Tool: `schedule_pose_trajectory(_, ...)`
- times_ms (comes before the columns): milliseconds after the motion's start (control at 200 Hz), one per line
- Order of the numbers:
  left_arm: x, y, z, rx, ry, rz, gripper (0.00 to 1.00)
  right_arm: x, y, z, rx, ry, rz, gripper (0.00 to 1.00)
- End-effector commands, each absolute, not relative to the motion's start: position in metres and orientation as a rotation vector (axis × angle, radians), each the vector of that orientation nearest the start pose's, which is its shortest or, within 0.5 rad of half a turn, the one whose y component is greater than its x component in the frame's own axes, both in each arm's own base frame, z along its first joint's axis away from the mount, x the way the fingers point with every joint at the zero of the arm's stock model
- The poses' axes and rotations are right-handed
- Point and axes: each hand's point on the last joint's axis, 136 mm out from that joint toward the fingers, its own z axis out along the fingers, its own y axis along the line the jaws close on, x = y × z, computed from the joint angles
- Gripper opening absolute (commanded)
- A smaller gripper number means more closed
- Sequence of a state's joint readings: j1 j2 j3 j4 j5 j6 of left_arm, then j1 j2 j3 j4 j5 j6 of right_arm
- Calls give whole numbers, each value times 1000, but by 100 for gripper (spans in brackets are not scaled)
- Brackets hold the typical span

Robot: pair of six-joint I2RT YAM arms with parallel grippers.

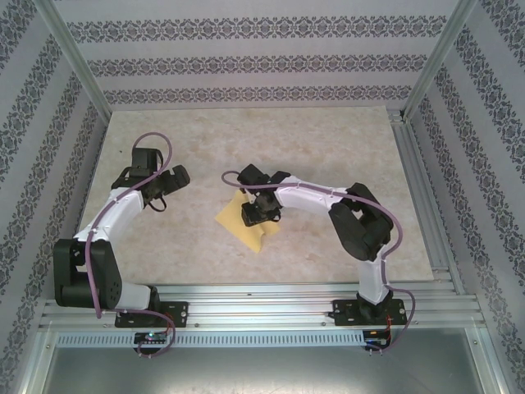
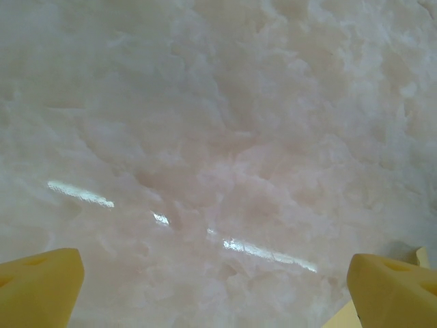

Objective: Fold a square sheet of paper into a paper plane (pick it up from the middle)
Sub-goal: Fold the square sheet of paper in half at the center of the table.

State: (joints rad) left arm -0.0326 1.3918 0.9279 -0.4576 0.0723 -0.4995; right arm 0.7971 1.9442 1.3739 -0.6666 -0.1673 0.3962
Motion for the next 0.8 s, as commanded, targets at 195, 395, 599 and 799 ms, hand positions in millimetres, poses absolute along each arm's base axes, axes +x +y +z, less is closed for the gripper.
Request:
schedule_pose_trajectory(195, 358, -68, 115, -462, 2447, -603, 96, 313, 370, 123, -181, 2562, 1260, 24)
schedule_pose_trajectory(395, 351, -116, 114, -386, 2432, -836, 93, 328, 344, 79, 48, 2618, 1180, 23)
schedule_pose_trajectory(599, 342, -168, 99, -309, 2480, -943, 95, 331, 324, 50, 172, 2662, 1084, 28)
schedule_pose_trajectory(799, 334, -202, 79, -265, 2558, -968, 93, 329, 304, 32, 222, 2712, 975, 39)
